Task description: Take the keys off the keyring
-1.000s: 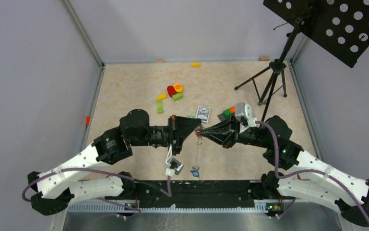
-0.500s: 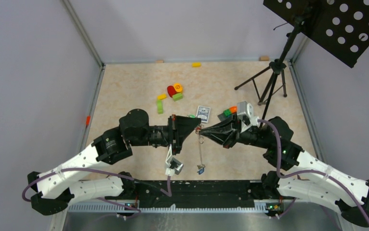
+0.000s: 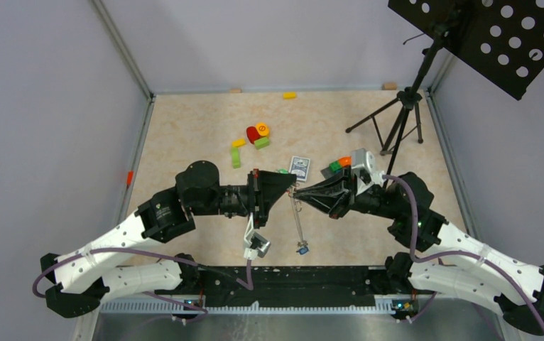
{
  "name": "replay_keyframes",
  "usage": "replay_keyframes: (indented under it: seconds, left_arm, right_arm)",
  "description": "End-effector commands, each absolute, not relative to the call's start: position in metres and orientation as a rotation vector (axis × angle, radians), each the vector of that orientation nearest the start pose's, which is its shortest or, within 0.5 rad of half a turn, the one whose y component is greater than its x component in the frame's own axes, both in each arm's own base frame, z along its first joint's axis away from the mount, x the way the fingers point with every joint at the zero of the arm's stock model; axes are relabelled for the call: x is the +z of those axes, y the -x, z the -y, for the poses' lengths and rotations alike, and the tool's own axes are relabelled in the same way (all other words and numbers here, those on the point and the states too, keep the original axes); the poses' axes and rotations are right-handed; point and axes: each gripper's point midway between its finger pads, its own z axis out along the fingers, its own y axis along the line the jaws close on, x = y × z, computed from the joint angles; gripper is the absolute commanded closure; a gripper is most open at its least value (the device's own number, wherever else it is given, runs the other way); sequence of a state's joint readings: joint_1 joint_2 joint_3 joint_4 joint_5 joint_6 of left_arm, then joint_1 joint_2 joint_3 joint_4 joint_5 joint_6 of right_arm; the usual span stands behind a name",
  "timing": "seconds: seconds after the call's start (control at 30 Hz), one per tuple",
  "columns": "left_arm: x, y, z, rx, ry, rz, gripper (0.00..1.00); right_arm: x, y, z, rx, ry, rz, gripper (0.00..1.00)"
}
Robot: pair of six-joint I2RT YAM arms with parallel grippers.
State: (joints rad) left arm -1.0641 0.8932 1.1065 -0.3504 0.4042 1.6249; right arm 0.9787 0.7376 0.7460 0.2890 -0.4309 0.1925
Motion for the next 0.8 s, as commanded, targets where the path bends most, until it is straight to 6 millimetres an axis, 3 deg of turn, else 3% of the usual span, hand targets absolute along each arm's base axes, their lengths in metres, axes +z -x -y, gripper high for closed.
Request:
replay_keyframes:
  seconds: [0.0,0.3,0.77]
  left_arm:
    - [0.41,-0.133,0.307,0.08,-1.659,-0.059,1.0]
    - [0.401,-0.135,0.31,0.076,-1.684,-0.068,1.0]
    - [0.409,-0.138,0.304,0.112,-1.652,-0.087,1.0]
  right_arm:
    - [0.412,-0.091,-0.286,1.288,0.856,-0.971,1.0]
    - [0.415,-0.09,-0.285,1.293,0.854,-0.962,1.0]
    - [0.406,-0.093,-0.279,1.277,0.823,-0.992,1.0]
